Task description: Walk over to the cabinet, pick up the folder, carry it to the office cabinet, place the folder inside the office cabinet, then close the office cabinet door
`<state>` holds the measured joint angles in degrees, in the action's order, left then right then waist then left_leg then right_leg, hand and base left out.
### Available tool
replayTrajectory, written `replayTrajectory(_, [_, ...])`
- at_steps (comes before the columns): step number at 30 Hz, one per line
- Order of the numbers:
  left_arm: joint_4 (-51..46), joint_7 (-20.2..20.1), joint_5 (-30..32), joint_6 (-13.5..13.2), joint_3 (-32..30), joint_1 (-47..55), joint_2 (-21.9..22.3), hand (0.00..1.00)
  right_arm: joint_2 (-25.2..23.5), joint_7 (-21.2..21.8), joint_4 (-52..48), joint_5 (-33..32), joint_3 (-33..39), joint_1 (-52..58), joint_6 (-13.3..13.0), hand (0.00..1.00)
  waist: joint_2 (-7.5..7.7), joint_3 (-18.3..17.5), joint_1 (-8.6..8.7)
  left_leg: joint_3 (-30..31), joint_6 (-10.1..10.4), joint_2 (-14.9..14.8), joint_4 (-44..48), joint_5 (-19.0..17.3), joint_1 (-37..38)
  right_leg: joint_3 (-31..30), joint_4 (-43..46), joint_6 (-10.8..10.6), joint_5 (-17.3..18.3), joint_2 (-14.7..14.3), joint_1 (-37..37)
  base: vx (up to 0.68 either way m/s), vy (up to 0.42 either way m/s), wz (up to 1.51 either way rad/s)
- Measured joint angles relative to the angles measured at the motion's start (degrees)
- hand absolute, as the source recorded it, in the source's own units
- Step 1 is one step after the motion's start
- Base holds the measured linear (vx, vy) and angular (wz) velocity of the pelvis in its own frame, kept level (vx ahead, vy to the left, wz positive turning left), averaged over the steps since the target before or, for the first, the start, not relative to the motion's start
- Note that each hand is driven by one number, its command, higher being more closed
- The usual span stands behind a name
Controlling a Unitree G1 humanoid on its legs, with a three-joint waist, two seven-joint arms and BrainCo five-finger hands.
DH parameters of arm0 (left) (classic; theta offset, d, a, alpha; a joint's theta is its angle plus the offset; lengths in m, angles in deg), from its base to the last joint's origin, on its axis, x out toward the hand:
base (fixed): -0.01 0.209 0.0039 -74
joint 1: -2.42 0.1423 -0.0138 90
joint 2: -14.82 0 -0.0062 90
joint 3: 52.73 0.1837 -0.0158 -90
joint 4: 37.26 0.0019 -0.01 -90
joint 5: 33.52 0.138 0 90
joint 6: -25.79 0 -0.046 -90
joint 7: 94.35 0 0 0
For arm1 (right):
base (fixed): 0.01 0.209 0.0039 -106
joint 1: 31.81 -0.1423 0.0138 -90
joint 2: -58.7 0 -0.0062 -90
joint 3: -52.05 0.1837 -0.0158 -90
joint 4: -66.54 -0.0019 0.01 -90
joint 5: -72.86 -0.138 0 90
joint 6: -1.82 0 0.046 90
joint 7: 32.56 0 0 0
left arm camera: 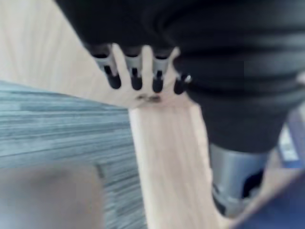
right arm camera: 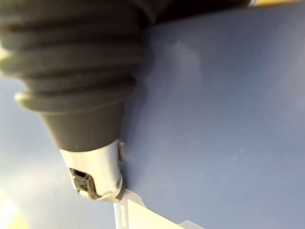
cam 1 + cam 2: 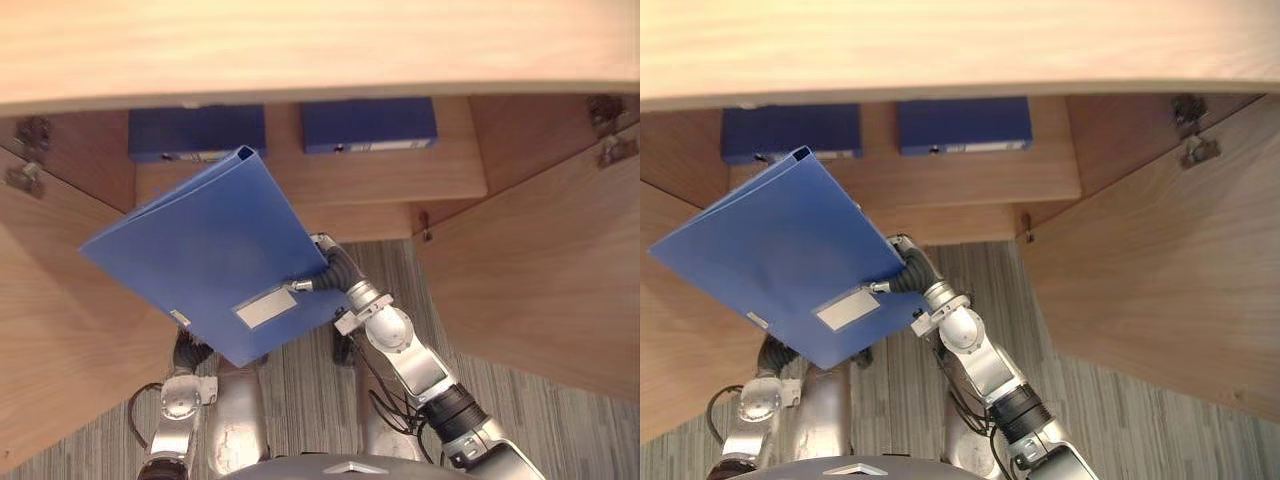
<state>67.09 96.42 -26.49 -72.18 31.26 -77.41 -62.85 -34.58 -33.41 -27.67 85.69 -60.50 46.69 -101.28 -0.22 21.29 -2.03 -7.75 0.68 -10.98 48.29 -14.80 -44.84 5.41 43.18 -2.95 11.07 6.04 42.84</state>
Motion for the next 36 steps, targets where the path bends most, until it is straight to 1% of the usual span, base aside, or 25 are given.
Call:
replayTrajectory(1, [-3.03,-0.23,-0.01,0.00,-0.11,1.09,0.31,0.00,0.24,-0.09,-1.12,0.00,0.70,0.33,0.03,1.00,-0.29,0.20,-0.04,0.05,0.01,-0.19,0.79,-0.20,-1.05,0.07,0.87,0.01,0.26,0.08,1.01,-0.12,-0.024,0.07])
replayTrajectory(3, [-13.79,-1.55,0.00,-0.09,-1.01,5.62,0.49,0.00,0.46,-0.69,-6.33,-0.05,3.79,2.39,0.09,1.00,-1.13,1.63,-0.50,0.16,0.00,-0.78,4.02,-1.05,-4.39,0.24,4.74,0.13,1.68,0.81,4.41,-0.10,-0.015,0.08])
replayTrajectory(6, [-22.47,-3.69,-0.03,-1.26,-1.77,8.09,0.90,0.00,-0.01,-1.89,-9.49,-0.21,8.48,3.44,0.53,1.00,-1.52,1.89,-1.48,0.42,0.05,-0.89,6.51,-1.46,-9.93,0.47,8.49,0.18,2.96,1.89,9.98,-0.10,-0.037,0.17])
replayTrajectory(9, [-26.56,-4.12,-0.14,-1.34,-1.67,8.03,2.18,0.00,-0.72,-2.29,-10.41,-1.54,11.41,3.47,0.87,1.00,-1.81,2.24,-1.68,0.49,0.06,-0.93,8.41,-1.42,-13.65,0.96,11.58,0.17,4.15,3.11,13.50,-0.04,-0.045,0.25])
replayTrajectory(11, [-29.49,-4.13,-0.19,-1.39,-1.68,7.79,2.71,0.00,-2.48,-2.80,-10.60,-4.31,13.82,3.15,0.88,1.00,-1.84,2.30,-2.18,0.83,0.19,-0.79,10.50,-1.60,-16.68,0.98,14.52,-0.05,5.25,3.80,16.52,-0.01,-0.061,0.15])
replayTrajectory(13, [-32.23,-4.09,-0.73,-1.52,-1.74,7.12,2.88,0.00,-4.52,-3.58,-10.61,-8.31,16.35,1.91,0.94,1.00,-1.85,3.37,-2.73,1.28,0.36,-0.80,12.27,-2.21,-18.84,0.84,16.92,0.41,6.20,4.00,18.83,0.01,-0.078,0.06])
replayTrajectory(14, [-32.81,-4.09,-0.77,-1.54,-1.76,7.12,3.08,0.00,-5.27,-3.60,-10.62,-9.28,17.13,1.38,0.93,1.00,-1.85,3.38,-2.83,1.40,0.41,-0.80,12.65,-2.34,-19.54,0.83,17.47,0.44,6.46,4.03,19.48,0.00,-0.083,0.06])
replayTrajectory(17, [-34.45,-4.07,-2.24,-1.67,-1.77,6.92,4.28,0.00,-6.50,-5.60,-10.64,-13.78,20.82,-1.03,0.93,1.00,-1.84,3.84,-3.07,1.65,0.45,-0.80,13.69,-2.43,-21.55,0.68,19.29,0.73,7.25,4.18,21.86,0.00,-0.095,0.04])
replayTrajectory(20, [-36.22,-4.09,-2.58,-1.72,-1.86,6.89,4.58,0.00,-6.79,-7.44,-10.65,-18.31,25.35,-3.45,0.90,1.00,-1.97,4.16,-3.20,2.15,0.53,-0.80,14.23,-2.43,-23.06,0.92,20.36,1.07,7.81,4.23,23.37,-0.01,-0.102,0.04])
replayTrajectory(21, [-36.66,-4.12,-3.12,-2.17,-1.82,6.64,4.77,0.00,-6.76,-8.23,-10.64,-20.19,27.50,-4.42,0.90,1.00,-2.60,4.50,-3.15,2.84,0.65,-0.80,14.61,-2.51,-23.58,1.47,20.62,1.20,8.09,4.23,23.41,-0.02,-0.092,0.05])
replayTrajectory(22, [-36.83,-4.12,-3.48,-2.23,-1.83,6.56,4.75,0.00,-6.76,-8.59,-10.64,-21.03,28.69,-4.71,0.86,1.00,-2.71,4.57,-3.15,2.99,0.68,-0.78,14.66,-2.52,-23.76,1.58,20.78,1.26,8.24,4.24,23.51,-0.02,-0.089,0.11])
replayTrajectory(23, [-37.38,-4.15,-4.21,-2.26,-1.85,6.55,4.74,0.00,-6.93,-9.99,-10.63,-23.08,30.93,-5.14,0.76,1.00,-2.72,4.58,-3.22,3.11,0.73,-0.68,14.63,-2.50,-24.07,1.70,21.09,1.33,8.54,4.37,23.80,-0.02,-0.110,0.13])
replayTrajectory(27, [-39.62,-5.13,-6.19,-2.75,-1.87,6.53,4.67,0.00,-7.33,-14.38,-10.60,-31.01,36.56,-8.47,-0.07,1.00,-2.73,4.58,-3.87,3.32,1.28,-0.46,14.29,-2.17,-24.73,1.95,21.65,1.62,8.96,4.63,24.69,-0.03,-0.086,0.06])
replayTrajectory(29, [-40.97,-5.28,-7.01,-3.11,-1.91,6.53,4.56,0.00,-7.29,-15.47,-10.58,-34.55,38.63,-10.89,-1.26,1.00,-2.73,4.58,-3.95,3.70,1.56,-0.39,13.95,-1.84,-25.17,2.38,21.60,1.73,9.02,4.66,24.96,-0.04,-0.089,0.07])
replayTrajectory(32, [-42.06,-5.43,-8.63,-3.33,-1.90,6.53,3.52,0.00,-6.63,-17.15,-10.48,-38.26,39.80,-14.39,-1.97,1.00,-2.73,4.58,-4.06,4.70,2.21,-0.01,13.03,-1.05,-25.55,3.31,21.31,2.01,9.13,4.75,24.96,-0.03,-0.071,0.11])
replayTrajectory(36, [-43.02,-6.04,-9.23,-3.39,-1.70,6.54,3.11,0.00,-4.00,-17.26,-8.49,-42.16,39.99,-19.52,-2.01,1.00,-2.73,4.58,-4.35,5.26,2.63,0.07,12.21,-0.30,-25.62,3.97,21.23,2.36,9.26,4.83,24.96,-0.03,-0.077,0.08])
